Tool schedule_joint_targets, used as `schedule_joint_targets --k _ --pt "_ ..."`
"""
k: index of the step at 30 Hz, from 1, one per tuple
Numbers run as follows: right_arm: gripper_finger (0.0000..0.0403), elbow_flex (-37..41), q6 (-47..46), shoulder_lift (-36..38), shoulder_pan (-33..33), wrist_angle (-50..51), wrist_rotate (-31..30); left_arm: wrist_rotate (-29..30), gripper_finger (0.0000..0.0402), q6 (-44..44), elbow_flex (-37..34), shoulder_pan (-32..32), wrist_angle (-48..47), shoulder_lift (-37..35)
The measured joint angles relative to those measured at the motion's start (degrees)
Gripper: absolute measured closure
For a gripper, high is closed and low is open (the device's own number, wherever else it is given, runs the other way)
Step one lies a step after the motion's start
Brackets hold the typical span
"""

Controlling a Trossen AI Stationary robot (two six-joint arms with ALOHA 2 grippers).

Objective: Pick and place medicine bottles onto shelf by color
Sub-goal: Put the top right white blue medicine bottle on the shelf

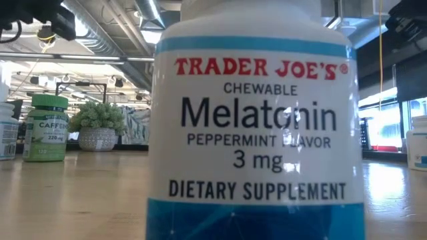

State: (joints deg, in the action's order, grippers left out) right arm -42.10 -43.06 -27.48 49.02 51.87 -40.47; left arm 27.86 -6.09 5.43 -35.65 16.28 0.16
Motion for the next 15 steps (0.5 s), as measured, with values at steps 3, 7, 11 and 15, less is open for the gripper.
schedule_joint_targets --k 3,7,11,15 --pt "0.0401 -4.97 -2.50 -4.47 -3.53 5.34 2.85 -0.04 0.0374 1.41 4.12 -0.01 -4.99 0.22" --pt "0.0401 -13.18 -6.62 -9.46 -8.58 14.49 8.90 -0.52 0.0374 2.93 9.28 0.00 -8.75 3.77" --pt "0.0401 -19.85 -7.69 -12.70 -12.78 21.46 17.28 -0.83 0.0374 2.69 14.14 0.10 -8.77 10.22" --pt "0.0401 -23.20 -7.66 -14.23 -15.93 24.68 22.87 -1.14 0.0374 7.72 19.76 1.09 -10.66 19.25"
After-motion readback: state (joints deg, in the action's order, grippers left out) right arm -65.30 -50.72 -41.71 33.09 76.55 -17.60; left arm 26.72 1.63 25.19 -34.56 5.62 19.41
